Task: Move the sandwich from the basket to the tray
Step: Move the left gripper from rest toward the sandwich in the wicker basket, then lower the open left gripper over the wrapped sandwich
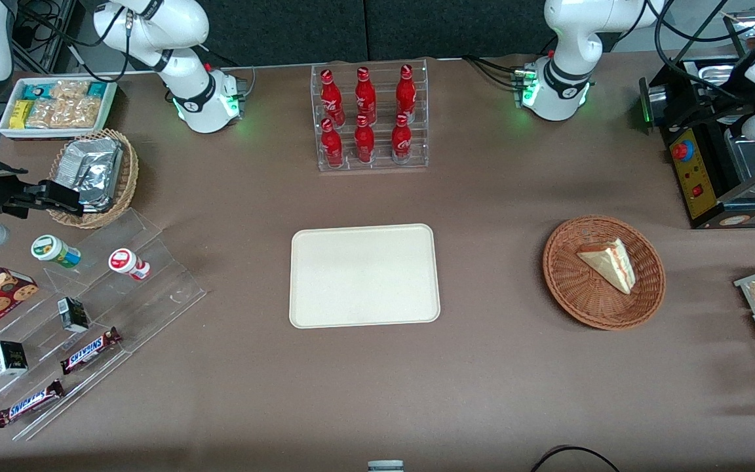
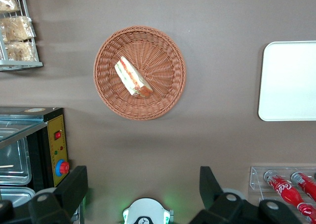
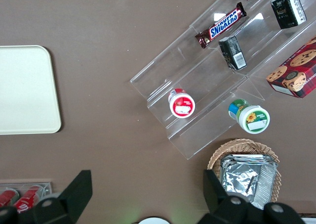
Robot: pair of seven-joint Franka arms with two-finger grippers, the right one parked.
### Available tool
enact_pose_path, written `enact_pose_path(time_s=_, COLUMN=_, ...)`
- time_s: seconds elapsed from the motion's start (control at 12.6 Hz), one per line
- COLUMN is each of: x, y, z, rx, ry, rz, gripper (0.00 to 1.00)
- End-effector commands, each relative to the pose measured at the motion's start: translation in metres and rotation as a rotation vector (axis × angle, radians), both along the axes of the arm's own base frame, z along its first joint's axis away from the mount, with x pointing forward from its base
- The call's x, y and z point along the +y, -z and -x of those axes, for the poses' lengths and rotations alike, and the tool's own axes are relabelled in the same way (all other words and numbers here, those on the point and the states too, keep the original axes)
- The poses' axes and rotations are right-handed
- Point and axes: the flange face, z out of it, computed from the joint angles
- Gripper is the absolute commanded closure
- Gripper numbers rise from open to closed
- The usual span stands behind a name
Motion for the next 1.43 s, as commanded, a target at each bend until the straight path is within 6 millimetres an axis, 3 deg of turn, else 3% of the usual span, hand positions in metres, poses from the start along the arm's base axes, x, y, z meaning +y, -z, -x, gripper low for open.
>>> enact_pose_path(time_s=0.0, x=0.0, y=-0.006, z=0.0, rx=0.01, ry=0.015, rz=0.014, gripper=0.0)
enact_pose_path(time_s=0.16, x=0.005, y=0.004, z=-0.008, rx=0.022, ry=-0.003, rz=0.011, gripper=0.0)
enact_pose_path(time_s=0.4, x=0.025, y=0.058, z=-0.05, rx=0.076, ry=-0.137, rz=-0.015, gripper=0.0)
enact_pose_path(time_s=0.56, x=0.032, y=0.102, z=-0.065, rx=0.097, ry=-0.206, rz=-0.023, gripper=0.0)
enact_pose_path(time_s=0.63, x=0.044, y=0.124, z=-0.068, rx=0.089, ry=-0.23, rz=-0.02, gripper=0.0)
enact_pose_path(time_s=1.03, x=0.063, y=0.222, z=-0.079, rx=0.066, ry=-0.476, rz=-0.029, gripper=0.0)
enact_pose_path(time_s=1.35, x=0.066, y=0.278, z=-0.074, rx=0.01, ry=-0.655, rz=-0.029, gripper=0.0)
